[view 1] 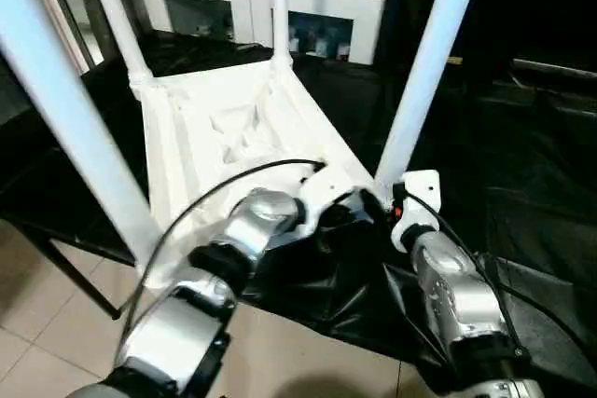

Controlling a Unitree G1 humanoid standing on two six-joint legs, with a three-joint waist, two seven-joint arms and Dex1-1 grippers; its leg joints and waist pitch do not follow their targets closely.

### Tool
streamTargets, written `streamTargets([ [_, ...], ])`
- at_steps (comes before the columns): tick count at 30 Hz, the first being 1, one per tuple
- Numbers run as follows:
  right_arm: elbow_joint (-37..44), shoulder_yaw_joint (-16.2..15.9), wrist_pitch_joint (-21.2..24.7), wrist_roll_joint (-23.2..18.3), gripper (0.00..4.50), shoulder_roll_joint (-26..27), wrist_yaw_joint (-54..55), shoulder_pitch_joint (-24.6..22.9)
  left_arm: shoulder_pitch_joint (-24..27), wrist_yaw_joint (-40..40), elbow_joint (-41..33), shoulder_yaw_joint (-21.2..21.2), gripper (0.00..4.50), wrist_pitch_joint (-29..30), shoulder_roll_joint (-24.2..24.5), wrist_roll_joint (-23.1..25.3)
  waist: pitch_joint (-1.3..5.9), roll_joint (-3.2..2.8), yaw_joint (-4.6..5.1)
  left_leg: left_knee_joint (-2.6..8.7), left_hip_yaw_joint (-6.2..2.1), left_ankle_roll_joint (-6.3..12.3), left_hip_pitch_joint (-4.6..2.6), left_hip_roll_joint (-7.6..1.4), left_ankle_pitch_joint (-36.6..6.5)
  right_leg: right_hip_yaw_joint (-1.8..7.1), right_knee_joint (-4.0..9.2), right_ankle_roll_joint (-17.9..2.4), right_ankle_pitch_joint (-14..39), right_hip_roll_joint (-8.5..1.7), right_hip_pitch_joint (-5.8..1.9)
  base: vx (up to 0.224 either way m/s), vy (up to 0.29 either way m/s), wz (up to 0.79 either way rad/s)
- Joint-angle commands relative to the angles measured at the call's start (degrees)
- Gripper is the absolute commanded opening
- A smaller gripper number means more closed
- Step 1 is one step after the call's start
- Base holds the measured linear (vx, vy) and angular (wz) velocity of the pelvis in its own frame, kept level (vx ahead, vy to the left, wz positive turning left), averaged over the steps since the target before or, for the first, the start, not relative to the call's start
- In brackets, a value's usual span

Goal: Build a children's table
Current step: Rotate leg to tighten

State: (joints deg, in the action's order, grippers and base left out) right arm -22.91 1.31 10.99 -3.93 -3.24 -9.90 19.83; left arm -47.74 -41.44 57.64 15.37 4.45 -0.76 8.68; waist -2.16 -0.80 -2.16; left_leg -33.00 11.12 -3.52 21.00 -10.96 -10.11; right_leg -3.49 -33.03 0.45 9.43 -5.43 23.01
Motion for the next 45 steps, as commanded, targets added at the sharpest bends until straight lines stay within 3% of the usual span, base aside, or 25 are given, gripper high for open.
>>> streamTargets([
  [1,-0.06,-3.9,-0.36,-0.51,2.72,2.4,-3.54,-0.61,-0.39,3.92,1.08,-2.27,0.0,-2.0,-1.24,-1.3,3.04,1.24,-0.06,3.9,-0.92,3.0,-0.37,-1.4,-15.67,1.75,5.07,-7.94,23.11,-2.67,-2.08,0.0,0.0,0.0],
  [4,1.89,-5.4,-2.39,-0.31,2.72,0.3,-7.26,-1.3,0.2,1.54,0.39,-1.86,0.0,-2.69,-0.48,-1.52,3.16,1.18,-0.2,3.78,-0.84,3.83,-0.34,-1.5,-14.58,1.79,4.77,-9.0,20.43,-2.72,-2.27,0.0,0.0,0.0],
  [6,4.17,-4.08,-2.55,-3.81,3.28,-2.25,-13.4,-2.02,1.43,-2.85,-0.94,-1.62,0.0,-4.51,1.49,-2.1,3.17,1.28,-0.48,3.63,-0.71,4.89,-0.25,-1.57,-13.73,1.86,4.58,-9.67,18.96,-2.79,-2.43,0.0,0.0,0.0],
  [9,5.87,-3.25,-1.92,-6.29,3.51,-5.76,-19.65,-2.25,3.36,-9.48,-3.38,-1.43,0.0,-6.36,3.95,-3.52,3.17,1.31,-0.71,3.64,-0.79,5.98,-0.1,-1.63,-13.28,1.76,4.4,-10.12,18.2,-2.86,-2.7,0.0,0.0,0.0],
  [10,6.29,-3.33,-1.77,-6.89,3.63,-7.46,-22.56,-2.29,4.28,-12.47,-4.52,-1.22,0.0,-7.23,4.98,-4.2,3.16,1.58,-0.55,3.77,-0.96,6.19,0.47,-1.6,-12.37,1.6,4.11,-9.98,18.08,-2.9,-3.19,0.0,0.0,0.0],
  [11,6.6,-3.46,-1.56,-7.24,3.76,-8.54,-24.4,-2.32,4.87,-14.35,-5.24,-1.14,0.0,-7.69,5.62,-4.69,3.07,1.4,-0.45,3.79,-0.95,6.31,0.5,-1.64,-12.49,1.51,4.36,-9.53,19.62,-2.88,-3.07,0.0,0.0,0.0],
  [13,7.89,-4.37,-0.04,-8.1,3.89,-11.04,-28.8,-2.67,6.03,-17.71,-6.95,-1.01,0.0,-7.71,6.97,-5.63,3.17,1.28,-0.47,3.58,-0.74,6.05,-0.24,-1.83,-12.79,1.77,4.47,-10.05,19.91,-2.92,-2.43,0.0,0.0,0.0],
  [14,7.89,-4.37,-0.04,-8.1,3.95,-11.04,-28.8,-2.67,6.03,-17.71,-6.95,-1.01,0.0,-7.71,6.97,-5.63,3.14,1.32,-0.6,3.58,-0.72,6.04,-0.24,-1.95,-12.33,1.85,4.19,-11.01,18.32,-2.85,-2.56,0.0,0.0,0.0],
  [15,10.23,-6.9,1.64,-8.69,4.05,-15.34,-36.12,-3.53,7.64,-22.54,-9.5,-0.58,0.0,-6.82,9.21,-6.73,3.08,1.36,-0.72,3.7,-0.8,6.27,-0.14,-2.01,-12.25,1.78,4.0,-11.39,17.88,-2.83,-2.77,0.0,0.0,0.0],
  [17,11.85,-8.86,3.2,-9.29,4.05,-18.32,-41.55,-4.35,8.72,-25.76,-10.96,-0.52,0.0,-6.72,10.7,-7.55,2.95,1.3,-0.86,3.72,-0.7,6.58,-0.18,-2.15,-12.54,1.88,4.04,-11.39,18.1,-2.84,-2.64,0.0,0.0,0.0],
  [22,11.16,-11.46,1.54,-7.52,4.05,-21.29,-46.68,-4.54,10.41,-28.87,-13.31,-1.01,0.0,-5.77,12.44,-8.8,2.97,1.79,-0.89,3.71,-0.66,5.46,-0.14,-2.14,-13.0,1.86,4.13,-10.86,20.34,-2.97,-2.44,0.0,0.0,0.0],
  [23,10.92,-11.65,1.33,-7.35,4.05,-21.42,-46.84,-4.46,10.58,-29.01,-13.55,-1.1,0.0,-5.78,12.56,-8.78,2.92,1.59,-0.93,3.77,-0.7,5.2,-0.23,-2.17,-13.41,1.87,4.18,-10.62,21.24,-2.98,-2.34,0.0,0.0,0.0],
  [26,9.8,-11.45,0.69,-7.92,4.05,-20.98,-46.37,-3.7,11.56,-29.37,-15.36,-1.55,0.0,-5.12,12.97,-8.78,2.93,1.87,-0.83,3.75,-0.69,4.88,-0.23,-2.12,-13.47,1.92,4.12,-10.46,21.66,-3.0,-2.3,0.0,0.0,0.0],
  [30,9.24,-11.36,-0.32,-7.17,4.05,-20.23,-45.7,-3.32,11.88,-29.31,-15.88,-1.72,0.0,-4.91,12.93,-8.88,3.01,1.82,-0.73,3.69,-0.66,5.07,-0.14,-2.1,-12.4,1.93,3.94,-10.75,19.88,-2.93,-2.32,0.0,0.0,0.0],
  [45,7.32,-11.85,-3.48,-5.07,2.8,-20.52,-44.93,-3.1,12.22,-28.34,-17.07,-2.18,0.0,-4.16,12.93,-8.48,3.21,1.76,-0.86,3.43,-0.53,5.82,-0.19,-2.0,-10.88,1.94,3.63,-11.2,17.42,-2.79,-2.47,0.0,0.0,0.0],
])
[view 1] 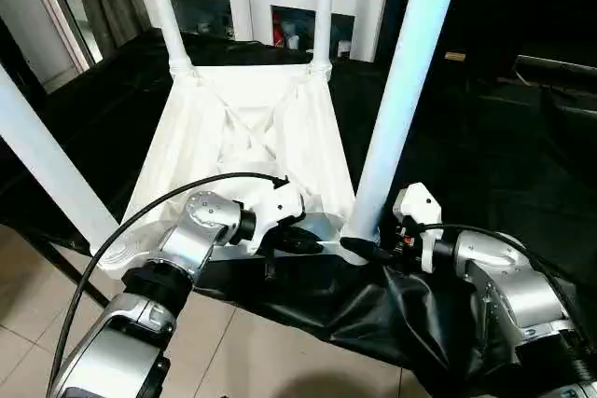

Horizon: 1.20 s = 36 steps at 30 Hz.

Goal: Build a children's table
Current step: Rotate leg to tighten

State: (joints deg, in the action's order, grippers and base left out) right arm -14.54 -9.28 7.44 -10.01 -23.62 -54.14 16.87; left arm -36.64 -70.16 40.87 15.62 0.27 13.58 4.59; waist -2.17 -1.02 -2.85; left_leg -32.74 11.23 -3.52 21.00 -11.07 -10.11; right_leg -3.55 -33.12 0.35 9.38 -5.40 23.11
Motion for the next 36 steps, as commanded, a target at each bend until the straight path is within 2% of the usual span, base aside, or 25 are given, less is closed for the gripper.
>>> streamTargets([
  [1,-1.21,-1.29,-0.15,1.02,2.61,-0.17,-0.71,-0.1,1.09,0.4,-0.18,-2.51,0.0,-0.02,-1.35,-4.4,3.22,1.98,-0.18,3.13,-0.61,5.93,-0.19,-1.88,-10.8,2.0,3.73,-11.21,17.28,-2.84,-2.56,0.0,0.0,0.0],
  [6,-1.44,-1.48,-0.63,1.3,2.49,0.02,-0.38,-0.41,1.22,0.42,-0.24,-2.55,0.0,0.24,-1.13,-4.37,3.17,2.04,-0.15,3.15,-0.62,5.97,-0.17,-1.86,-10.96,1.95,3.78,-10.99,18.04,-2.8,-2.57,0.0,0.0,0.0],
  [10,-2.67,-0.56,-1.01,2.58,2.42,2.2,4.99,-1.5,0.8,3.36,1.31,-2.15,0.0,0.43,-1.98,-2.89,3.1,2.03,0.06,3.24,-0.67,5.25,-0.15,-1.77,-11.64,1.91,3.99,-10.31,19.96,-2.8,-2.47,0.0,0.0,0.0],
  [11,-3.71,0.03,-0.96,3.24,2.42,3.82,8.54,-1.71,-0.2,7.13,3.23,-2.14,0.0,0.72,-3.3,-1.67,3.06,2.17,0.27,3.29,-0.71,4.95,-0.12,-1.75,-12.13,1.89,4.11,-9.97,20.94,-2.76,-2.44,0.0,0.0,0.0],
  [13,-5.05,0.75,-0.88,4.31,2.4,6.07,13.58,-1.76,-1.68,11.81,5.79,-2.2,0.0,0.72,-5.34,-0.42,2.88,1.97,0.48,3.3,-0.61,4.0,-0.53,-1.64,-13.97,1.91,4.64,-9.45,23.37,-2.65,-1.98,0.0,0.0,0.0],
  [14,-6.14,1.59,0.07,5.35,2.4,9.41,19.82,-1.67,-4.11,18.45,9.31,-2.36,0.0,1.62,-8.39,0.95,2.93,2.25,0.61,3.43,-0.81,3.42,-0.32,-1.58,-14.18,1.79,4.65,-8.79,24.65,-2.73,-2.31,0.0,0.0,0.0],
  [15,-6.59,2.43,1.08,5.66,2.4,11.62,23.92,-1.37,-5.56,22.07,11.14,-2.6,0.0,2.62,-10.12,1.43,2.89,1.88,0.7,3.4,-0.82,2.95,-0.74,-1.54,-15.25,1.82,4.92,-8.41,25.9,-2.66,-1.87,0.0,0.0,0.0],
  [16,-6.93,3.3,2.24,5.63,2.39,13.56,27.37,-1.02,-6.76,25.31,12.61,-2.94,0.0,3.55,-11.54,1.71,2.7,2.04,0.92,3.42,-0.76,2.75,-0.76,-1.46,-15.97,1.85,5.18,-8.16,26.68,-2.57,-1.72,0.0,0.0,0.0],
  [17,-7.39,4.23,3.55,6.21,2.38,15.9,32.3,-0.28,-8.32,28.9,14.41,-3.12,0.0,4.47,-13.36,2.07,2.76,2.07,1.05,3.54,-0.95,2.1,-0.84,-1.34,-17.23,1.72,5.3,-7.55,28.7,-2.59,-1.7,0.0,0.0,0.0],
  [18,-7.39,4.23,3.55,6.21,2.37,15.9,32.3,-0.28,-8.32,28.9,14.41,-3.12,0.0,4.47,-13.36,2.07,2.85,2.06,1.16,3.59,-1.06,1.83,-0.85,-1.37,-17.62,1.64,5.33,-7.25,29.33,-2.65,-1.76,0.0,0.0,0.0],
  [19,-7.69,4.8,4.4,6.64,2.37,17.42,35.55,0.23,-9.35,31.23,15.59,-3.21,0.0,5.04,-14.55,2.32,2.86,2.25,1.16,3.67,-1.22,2.09,-0.6,-1.38,-17.7,1.49,5.49,-6.57,29.67,-2.73,-2.1,0.0,0.0,0.0],
  [20,-8.01,5.06,5.11,6.93,2.37,19.2,38.32,1.01,-10.47,33.65,16.81,-3.25,0.0,5.34,-15.97,2.49,2.82,1.74,1.14,3.52,-1.07,2.23,-0.95,-1.24,-18.35,1.62,5.8,-6.12,30.31,-2.66,-1.51,0.0,0.0,0.0],
  [21,-8.52,4.89,5.04,7.59,2.37,21.18,40.93,2.15,-11.68,35.99,18.19,-3.07,0.0,5.6,-17.55,2.81,2.77,1.89,1.3,3.53,-1.13,2.16,-1.0,-1.1,-19.31,1.5,6.12,-5.73,31.53,-2.59,-1.41,0.0,0.0,0.0],
  [22,-8.75,4.31,4.58,8.08,2.37,21.62,41.09,2.74,-12.13,36.86,18.7,-2.83,0.0,5.47,-18.05,3.14,2.9,1.63,1.32,3.56,-1.22,1.91,-1.02,-1.1,-19.56,1.44,6.06,-5.64,31.62,-2.61,-1.46,0.0,0.0,0.0],
  [24,-9.11,3.4,3.09,9.25,2.37,21.78,40.65,3.51,-12.85,37.8,19.86,-2.32,0.0,4.4,-18.45,4.18,3.07,1.9,1.23,3.64,-1.23,2.26,-0.77,-1.21,-19.09,1.46,6.02,-5.39,29.12,-2.56,-1.66,0.0,0.0,0.0],
  [27,-8.69,5.08,2.65,8.05,2.37,22.17,40.05,3.5,-13.41,37.06,21.19,-2.84,0.0,2.88,-18.42,3.92,3.15,2.01,1.14,3.66,-1.19,2.95,-0.53,-1.22,-18.54,1.53,5.8,-5.95,27.31,-2.6,-1.91,0.0,0.0,0.0],
  [28,-7.43,6.19,1.47,6.06,2.37,21.18,37.21,3.14,-13.22,34.63,20.89,-2.92,0.0,1.65,-17.37,3.6,3.14,1.62,0.99,3.65,-1.17,3.13,-0.74,-1.25,-18.51,1.59,5.78,-6.32,26.61,-2.63,-1.78,0.0,0.0,0.0],
  [29,-6.93,6.41,1.12,5.14,2.37,20.73,35.95,3.0,-13.06,33.61,20.64,-2.96,0.0,1.19,-16.93,3.44,3.17,1.88,1.01,3.65,-1.14,3.5,-0.51,-1.29,-18.35,1.58,5.67,-6.72,25.59,-2.63,-1.99,0.0,0.0,0.0],
  [30,-6.27,6.54,0.46,4.33,2.72,20.08,34.49,2.8,-12.78,32.0,20.19,-2.94,0.0,0.4,-16.45,3.16,3.2,1.93,0.92,3.68,-1.15,3.92,-0.35,-1.31,-17.97,1.57,5.58,-6.88,24.98,-2.7,-2.18,0.0,0.0,0.0],
  [33,-4.38,7.45,0.81,2.45,2.92,17.51,30.35,2.49,-12.09,26.37,19.36,-2.48,0.0,-1.49,-14.55,2.22,3.27,1.93,0.85,3.69,-1.16,4.56,-0.03,-1.37,-16.34,1.57,5.23,-7.6,22.99,-2.72,-2.47,0.0,0.0,0.0],
  [35,-3.81,7.07,1.24,1.79,3.18,15.35,26.73,2.25,-11.47,23.63,18.52,-2.17,0.0,-1.69,-13.31,1.94,3.35,2.03,0.66,3.53,-1.06,4.95,-0.22,-1.48,-15.53,1.63,5.05,-8.54,21.26,-2.75,-2.51,0.0,0.0,0.0],
  [36,-2.71,5.82,1.69,2.13,3.25,11.05,21.21,1.57,-10.36,18.44,17.15,-1.85,0.0,-1.25,-11.14,1.16,3.32,2.07,0.6,3.58,-1.08,5.18,-0.13,-1.61,-14.99,1.59,4.89,-9.27,20.21,-2.78,-2.65,0.0,0.0,0.0],
])
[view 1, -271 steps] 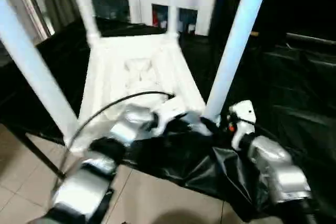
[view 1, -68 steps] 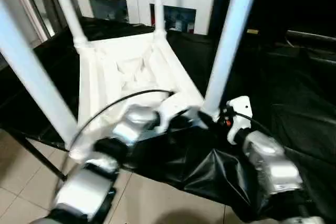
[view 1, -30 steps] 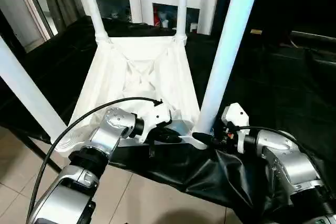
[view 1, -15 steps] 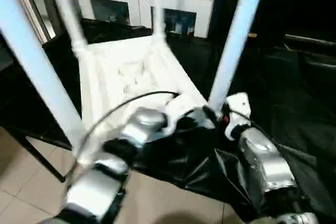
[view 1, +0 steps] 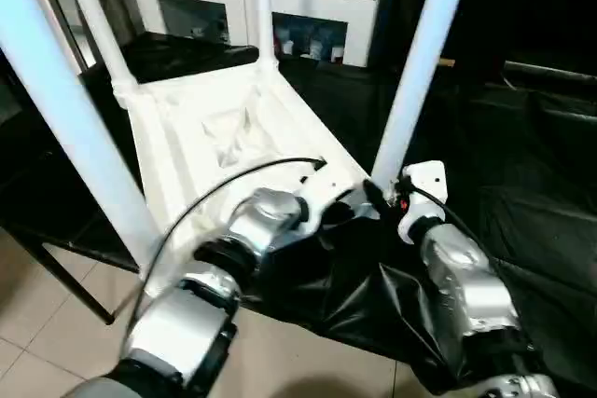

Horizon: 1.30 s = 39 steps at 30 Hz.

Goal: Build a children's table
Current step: Rotate leg to tighten

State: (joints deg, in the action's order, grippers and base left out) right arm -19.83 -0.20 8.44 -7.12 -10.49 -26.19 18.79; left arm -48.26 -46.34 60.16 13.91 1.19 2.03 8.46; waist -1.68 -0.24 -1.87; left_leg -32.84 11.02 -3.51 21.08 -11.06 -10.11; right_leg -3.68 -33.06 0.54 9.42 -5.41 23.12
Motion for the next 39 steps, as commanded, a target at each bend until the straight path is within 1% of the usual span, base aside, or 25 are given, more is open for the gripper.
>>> streamTargets([
  [1,2.58,-3.27,0.69,-0.76,3.29,-2.08,-6.74,-0.35,1.25,-5.37,-2.14,-0.15,0.0,-2.17,0.42,-2.72,2.78,1.24,-0.45,3.67,-0.89,5.31,-0.03,-1.67,-14.61,1.76,4.62,-9.8,19.45,-2.82,-2.79,0.0,0.0,0.0],
  [2,3.42,-4.79,1.03,-0.26,3.29,-5.1,-11.0,-1.06,1.8,-8.31,-2.74,0.11,0.0,-1.66,1.75,-3.02,2.84,1.14,-0.61,3.61,-0.81,5.52,-0.26,-1.82,-14.31,1.82,4.44,-10.45,18.09,-2.79,-2.68,0.0,0.0,0.0],
  [3,4.22,-6.26,0.96,-0.08,3.29,-7.75,-15.23,-1.87,2.62,-12.31,-3.88,0.18,0.0,-1.79,2.83,-4.06,2.85,1.28,-0.49,3.49,-0.69,5.87,-0.14,-1.82,-13.94,1.91,4.22,-11.24,16.57,-2.77,-2.67,0.0,0.0,0.0],
  [4,4.58,-6.84,0.79,-0.21,3.29,-8.91,-17.41,-2.3,3.11,-14.65,-4.57,0.14,0.0,-2.22,3.3,-4.74,2.87,1.24,-0.64,3.51,-0.73,5.96,-0.13,-1.81,-13.6,1.85,4.16,-11.5,16.23,-2.85,-2.81,0.0,0.0,0.0],
  [5,4.58,-6.84,0.79,-0.21,3.29,-8.91,-17.41,-2.3,3.11,-14.65,-4.57,0.14,0.0,-2.22,3.3,-4.74,2.86,1.27,-0.68,3.43,-0.67,6.29,-0.05,-1.86,-13.04,1.95,4.04,-11.87,15.43,-2.9,-2.83,0.0,0.0,0.0],
  [7,5.38,-7.57,1.01,-1.14,3.29,-11.27,-22.48,-2.9,4.78,-20.69,-7.46,0.13,0.0,-1.73,5.11,-6.49,2.89,1.21,-0.7,3.42,-0.65,6.4,-0.13,-1.94,-12.94,1.96,3.99,-12.47,15.06,-2.93,-2.74,0.0,0.0,0.0],
  [8,5.52,-7.66,1.1,-1.29,3.29,-11.6,-23.18,-2.95,5.08,-21.68,-8.0,0.2,0.0,-1.44,5.48,-6.7,2.9,1.42,-0.89,3.42,-0.67,6.48,-0.2,-2.05,-12.94,1.97,3.8,-12.97,14.74,-3.03,-2.85,0.0,0.0,0.0],
  [9,5.96,-8.13,1.28,-1.78,3.29,-12.5,-25.36,-2.95,6.4,-25.02,-10.34,0.81,0.0,-0.64,7.2,-7.2,2.76,1.21,-0.95,3.54,-0.65,6.51,-0.24,-2.13,-13.15,2.01,3.87,-13.12,14.98,-3.0,-2.75,0.0,0.0,0.0],
  [10,5.97,-8.31,1.23,-1.77,3.29,-12.71,-25.84,-2.87,6.96,-26.28,-11.36,1.09,0.0,-0.14,7.87,-7.45,2.77,1.18,-1.0,3.56,-0.69,6.44,-0.25,-2.18,-13.32,2.02,3.81,-13.15,15.11,-3.03,-2.77,0.0,0.0,0.0],
  [11,6.03,-8.57,1.22,-1.92,3.29,-13.01,-26.25,-2.82,7.44,-27.21,-12.27,1.2,0.0,0.27,8.36,-7.63,2.69,1.37,-0.92,3.62,-0.58,6.16,-0.3,-2.19,-13.98,2.05,3.91,-13.13,16.01,-2.93,-2.56,0.0,0.0,0.0],
  [12,6.03,-8.76,1.22,-2.11,3.29,-13.2,-26.65,-2.75,8.01,-28.3,-13.35,1.31,0.0,0.69,8.88,-7.96,2.73,1.19,-1.07,3.67,-0.63,5.61,-0.48,-2.29,-14.4,2.07,3.89,-13.11,16.65,-3.04,-2.55,0.0,0.0,0.0],
  [16,5.95,-9.74,1.41,-2.21,3.29,-13.9,-29.21,-2.63,9.62,-29.75,-16.19,0.63,0.0,2.03,10.37,-8.36,2.54,1.21,-1.24,3.82,-0.58,4.53,-0.56,-2.3,-15.63,2.17,4.1,-12.35,18.85,-2.99,-2.36,0.0,0.0,0.0],
  [18,5.68,-10.05,1.09,-1.92,3.29,-13.87,-29.78,-2.65,9.76,-29.47,-16.42,0.25,0.0,2.14,10.54,-8.13,2.55,1.24,-1.27,3.87,-0.63,4.14,-0.54,-2.26,-15.67,2.19,4.13,-11.65,19.44,-2.99,-2.37,0.0,0.0,0.0],
  [19,5.53,-10.16,0.99,-1.89,3.04,-13.84,-29.93,-2.63,9.9,-29.57,-16.84,0.18,0.0,2.35,10.64,-8.24,2.55,1.24,-1.27,3.88,-0.64,4.08,-0.51,-2.26,-15.57,2.2,4.12,-11.58,19.42,-3.0,-2.39,0.0,0.0,0.0],
  [20,5.15,-10.12,0.7,-2.0,2.97,-13.56,-29.95,-2.51,9.89,-28.96,-16.98,-0.16,0.0,2.41,10.61,-8.37,2.57,1.57,-1.22,3.86,-0.6,4.07,-0.45,-2.22,-15.26,2.19,4.12,-11.42,19.39,-3.0,-2.41,0.0,0.0,0.0],
  [22,4.87,-10.14,0.45,-2.2,2.92,-13.45,-29.98,-2.4,9.91,-28.58,-17.16,-0.29,0.0,2.53,10.61,-8.52,2.59,1.33,-1.32,3.83,-0.64,4.08,-0.47,-2.2,-14.75,2.21,4.08,-11.32,19.3,-3.04,-2.39,0.0,0.0,0.0],
  [25,4.5,-10.27,0.12,-2.4,2.74,-13.44,-30.24,-2.25,10.16,-28.77,-17.75,-0.12,0.0,3.03,10.73,-8.7,2.58,1.39,-1.29,3.82,-0.61,4.2,-0.43,-2.17,-14.55,2.2,4.05,-11.4,18.69,-2.95,-2.38,0.0,0.0,0.0],
  [28,4.25,-10.05,-0.02,-2.51,2.73,-13.28,-30.54,-2.4,10.45,-28.79,-18.32,-0.12,0.0,3.48,10.7,-8.69,2.6,1.3,-1.27,3.81,-0.62,4.14,-0.47,-2.2,-14.72,2.2,4.07,-11.47,18.83,-2.99,-2.38,0.0,0.0,0.0],
  [32,4.07,-9.81,0.0,-2.54,2.71,-12.84,-30.11,-3.31,10.85,-28.68,-18.61,-0.16,0.0,3.91,10.7,-8.58,2.68,1.31,-1.27,3.74,-0.59,4.42,-0.41,-2.17,-13.9,2.2,3.89,-11.84,17.25,-2.92,-2.47,0.0,0.0,0.0],
  [34,2.19,-7.38,-0.25,-1.57,2.71,-10.07,-22.45,-3.56,9.66,-20.5,-15.32,-0.47,0.0,3.39,8.75,-6.01,2.63,1.22,-1.15,3.75,-0.56,4.26,-0.41,-2.14,-14.18,2.18,3.91,-12.04,17.08,-2.86,-2.35,0.0,0.0,0.0],
  [35,1.51,-6.63,-0.33,-1.0,2.71,-9.1,-19.55,-3.49,9.14,-17.51,-14.11,-0.57,0.0,3.06,7.93,-5.15,2.6,1.39,-1.03,3.74,-0.51,3.83,-0.47,-2.01,-14.68,2.13,4.09,-11.68,18.29,-2.79,-2.22,0.0,0.0,0.0],
  [36,0.56,-5.55,0.14,0.12,2.71,-7.28,-14.24,-3.32,8.22,-12.84,-12.27,-0.7,0.0,3.0,6.29,-4.03,2.54,1.32,-0.96,3.74,-0.54,3.42,-0.49,-1.94,-14.79,2.14,4.21,-11.37,19.09,-2.78,-2.1,0.0,0.0,0.0],
  [37,-0.38,-4.5,0.99,1.34,2.71,-5.19,-8.42,-3.07,7.26,-8.22,-10.56,-0.87,0.0,3.41,4.3,-3.16,2.54,1.42,-0.84,3.79,-0.62,2.66,-0.64,-1.82,-15.73,2.01,4.44,-10.58,21.58,-2.82,-2.15,0.0,0.0,0.0],
  [38,-0.38,-4.5,0.99,1.34,2.71,-5.19,-8.42,-3.07,7.26,-8.22,-10.56,-0.87,0.0,3.41,4.3,-3.16,2.51,1.46,-0.68,3.86,-0.69,2.13,-0.58,-1.81,-15.93,1.99,4.54,-9.96,22.77,-2.77,-2.11,0.0,0.0,0.0],
  [39,-1.12,-3.02,2.64,1.93,2.71,-2.12,-1.8,-2.68,5.85,-3.24,-8.48,-1.51,0.0,4.66,1.44,-3.02,2.47,1.58,-0.56,3.82,-0.64,2.17,-0.66,-1.74,-16.4,2.05,4.76,-9.41,23.7,-2.76,-2.03,0.0,0.0,0.0],
])
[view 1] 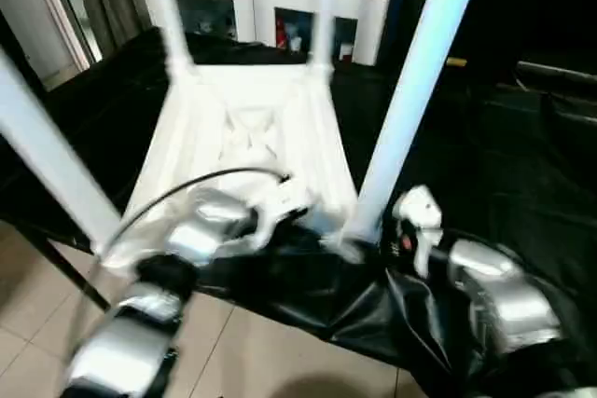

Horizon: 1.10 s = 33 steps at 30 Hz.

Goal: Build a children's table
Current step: Rotate leg to tighten

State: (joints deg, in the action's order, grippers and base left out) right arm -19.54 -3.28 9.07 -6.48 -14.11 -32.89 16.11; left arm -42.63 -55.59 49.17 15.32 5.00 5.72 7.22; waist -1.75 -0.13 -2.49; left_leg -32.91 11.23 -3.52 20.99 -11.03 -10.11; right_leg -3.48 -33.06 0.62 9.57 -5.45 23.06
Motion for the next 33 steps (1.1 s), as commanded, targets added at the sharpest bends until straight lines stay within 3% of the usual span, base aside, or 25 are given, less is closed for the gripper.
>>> streamTargets([
  [1,-1.69,0.86,2.84,1.47,2.71,3.13,8.24,0.25,-0.58,8.64,3.69,-3.3,0.0,1.36,-3.69,-1.77,2.5,1.51,0.11,3.86,-0.85,2.21,-0.57,-1.66,-16.43,1.86,4.85,-9.16,24.1,-2.69,-1.94,0.0,0.0,0.0],
  [4,-2.44,2.34,4.66,1.65,2.7,7.46,15.52,1.36,-2.71,14.66,6.62,-3.68,0.0,1.8,-6.75,-1.38,2.62,1.47,0.25,3.92,-1.01,2.43,-0.45,-1.52,-16.05,1.71,5.11,-7.99,25.7,-2.74,-2.03,0.0,0.0,0.0],
  [6,-3.83,2.83,5.36,2.04,2.7,11.07,20.4,2.83,-4.58,18.94,9.36,-3.41,0.0,1.15,-8.75,-0.53,2.67,1.31,0.42,3.92,-0.97,2.55,-0.43,-1.5,-15.59,1.84,5.07,-8.12,23.89,-2.62,-1.77,0.0,0.0,0.0],
  [7,-4.55,2.36,4.38,2.75,2.7,12.17,21.6,3.52,-5.31,19.96,10.45,-3.22,0.0,0.94,-9.49,-0.15,2.74,0.95,0.41,3.95,-1.04,2.35,-0.51,-1.52,-15.59,1.82,4.98,-8.31,23.47,-2.68,-1.84,0.0,0.0,0.0],
  [11,-4.83,0.09,0.99,4.01,2.7,12.74,19.84,4.28,-6.48,20.11,12.09,-2.71,0.0,0.49,-10.28,0.53,2.83,1.1,0.38,3.87,-0.94,3.17,-0.27,-1.55,-14.97,1.87,4.73,-9.24,19.18,-2.69,-2.21,0.0,0.0,0.0],
  [14,-2.41,-0.15,-2.08,2.03,2.7,10.18,12.68,3.84,-6.1,15.77,11.51,-2.59,0.0,0.55,-8.87,0.05,2.88,1.13,0.19,3.76,-0.84,4.25,-0.25,-1.57,-14.59,1.83,4.6,-9.9,17.58,-2.73,-2.47,0.0,0.0,0.0],
  [15,-1.82,0.11,-2.51,1.35,3.26,9.48,11.17,3.76,-5.95,14.6,11.3,-2.58,0.0,0.55,-8.45,-0.18,2.86,1.16,0.14,3.72,-0.83,4.5,-0.16,-1.58,-14.47,1.84,4.54,-10.02,17.35,-2.74,-2.52,0.0,0.0,0.0],
  [17,-0.84,0.4,-2.99,1.5,3.26,6.23,8.02,3.74,-5.46,10.48,10.74,-2.17,0.0,-1.09,-6.81,-0.57,2.9,1.16,0.0,3.64,-0.79,5.11,-0.15,-1.58,-13.9,1.79,4.46,-10.47,16.56,-2.73,-2.61,0.0,0.0,0.0],
  [19,-0.81,-0.15,-4.12,1.73,3.58,3.5,4.47,3.71,-5.16,8.57,10.41,-2.23,0.0,-0.93,-5.62,-0.75,2.81,1.19,-0.04,3.62,-0.78,5.67,0.0,-1.6,-13.46,1.71,4.41,-10.9,16.19,-2.77,-2.76,0.0,0.0,0.0],
  [22,0.37,0.21,-2.76,-1.06,3.71,0.17,-2.64,3.32,-3.8,2.87,8.55,-1.73,0.0,-2.24,-3.12,-1.33,2.7,1.17,0.33,3.77,-0.97,5.57,0.21,-1.72,-13.91,1.64,4.48,-10.27,18.53,-2.81,-2.84,0.0,0.0,0.0],
  [25,2.63,-2.59,-0.95,-2.28,4.06,-5.65,-13.87,1.92,-1.15,-6.6,4.39,-0.76,0.0,-4.21,1.25,-2.61,2.63,0.99,0.11,3.72,-0.88,6.26,-0.06,-1.94,-14.81,1.8,4.49,-11.43,18.06,-2.72,-2.76,0.0,0.0,0.0],
  [30,3.49,-6.4,-2.0,-1.77,4.06,-9.85,-22.66,0.65,2.36,-17.4,-2.05,-0.67,0.0,-3.79,5.92,-6.35,2.65,0.77,0.07,3.92,-0.87,5.24,-0.35,-2.33,-15.42,1.86,4.18,-13.09,17.51,-2.87,-2.43,0.0,0.0,0.0],
  [33,2.66,-6.65,-2.53,-1.91,4.06,-9.65,-23.15,1.2,3.85,-19.02,-4.51,-0.68,0.0,-3.56,7.33,-6.79,2.67,0.84,0.1,3.99,-0.88,4.79,-0.28,-2.39,-15.55,1.91,3.96,-13.3,17.06,-2.88,-2.47,0.0,0.0,0.0],
])
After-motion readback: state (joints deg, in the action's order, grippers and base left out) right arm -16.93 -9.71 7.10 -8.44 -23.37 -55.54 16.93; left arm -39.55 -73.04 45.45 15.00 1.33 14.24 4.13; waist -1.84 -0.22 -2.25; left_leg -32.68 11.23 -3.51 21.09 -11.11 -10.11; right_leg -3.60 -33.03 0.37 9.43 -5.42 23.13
